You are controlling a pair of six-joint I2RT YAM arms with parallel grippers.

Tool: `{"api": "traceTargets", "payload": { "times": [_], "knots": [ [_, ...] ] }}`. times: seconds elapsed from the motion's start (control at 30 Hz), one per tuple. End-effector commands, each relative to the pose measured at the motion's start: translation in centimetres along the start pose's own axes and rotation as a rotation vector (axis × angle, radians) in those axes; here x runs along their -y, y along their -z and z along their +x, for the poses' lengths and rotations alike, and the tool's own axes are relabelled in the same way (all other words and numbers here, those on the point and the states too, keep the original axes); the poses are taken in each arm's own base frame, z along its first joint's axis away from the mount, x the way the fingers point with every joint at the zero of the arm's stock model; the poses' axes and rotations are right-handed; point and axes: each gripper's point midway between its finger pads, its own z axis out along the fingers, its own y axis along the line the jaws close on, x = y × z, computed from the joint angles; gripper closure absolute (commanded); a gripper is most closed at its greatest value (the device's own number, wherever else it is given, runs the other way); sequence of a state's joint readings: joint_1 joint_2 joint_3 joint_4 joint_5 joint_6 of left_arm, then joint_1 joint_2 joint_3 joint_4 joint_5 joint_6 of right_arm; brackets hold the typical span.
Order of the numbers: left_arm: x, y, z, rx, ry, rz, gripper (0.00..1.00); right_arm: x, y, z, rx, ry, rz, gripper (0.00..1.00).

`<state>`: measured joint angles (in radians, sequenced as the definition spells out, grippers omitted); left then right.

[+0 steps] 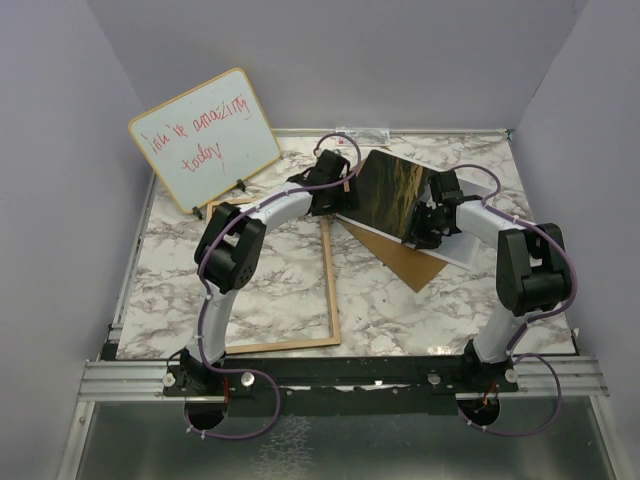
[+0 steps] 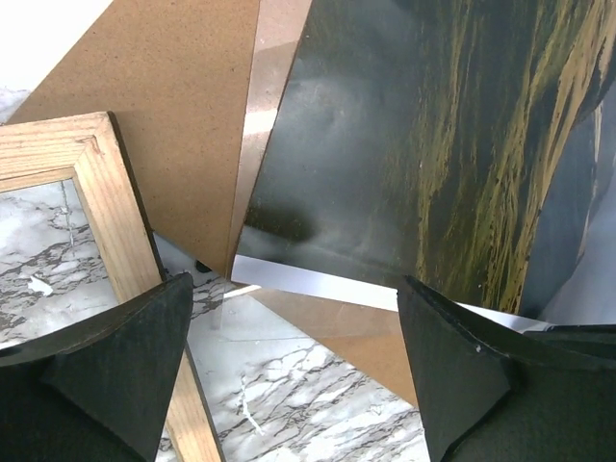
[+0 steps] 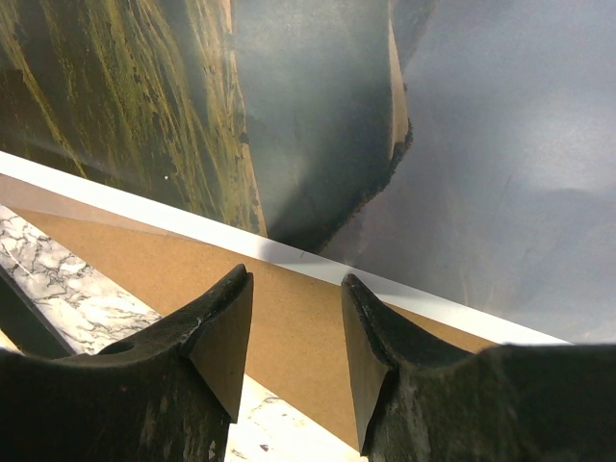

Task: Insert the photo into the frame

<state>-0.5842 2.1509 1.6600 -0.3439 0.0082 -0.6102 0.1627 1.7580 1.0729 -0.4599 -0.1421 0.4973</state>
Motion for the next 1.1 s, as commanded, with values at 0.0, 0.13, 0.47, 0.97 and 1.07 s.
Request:
{"api": "traceTargets", "payload": {
  "times": [0.0, 0.13, 0.47, 0.97, 1.07],
  "knots": [
    [-2.2, -1.1, 1.3, -0.036, 0.023, -0.097, 0.09, 1.6, -1.1, 1.8, -0.049, -0.007, 0.056, 0.54],
    [-3.2, -1.1, 2.8, -0.081, 0.053, -0.137, 0.05, 1.6, -1.0, 1.8, -0.047, -0.007, 0.059, 0.54],
    [-2.6, -1.1, 5.3, -0.242, 0.170, -0.023, 0.07, 1.4, -1.1, 1.7, -0.048, -0.007, 0.054, 0.54],
    [-1.6, -1.3, 6.7, -0.349, 0.302, 0.174, 0.19, 1.0, -2.1, 2.3, -0.093, -0.015, 0.023, 0.54],
    [-1.7, -1.2, 7.1, -0.363, 0.307, 0.181, 0.21, 1.0, -2.6, 2.4, -0.112, -0.019, 0.023, 0.54]
  ]
}}
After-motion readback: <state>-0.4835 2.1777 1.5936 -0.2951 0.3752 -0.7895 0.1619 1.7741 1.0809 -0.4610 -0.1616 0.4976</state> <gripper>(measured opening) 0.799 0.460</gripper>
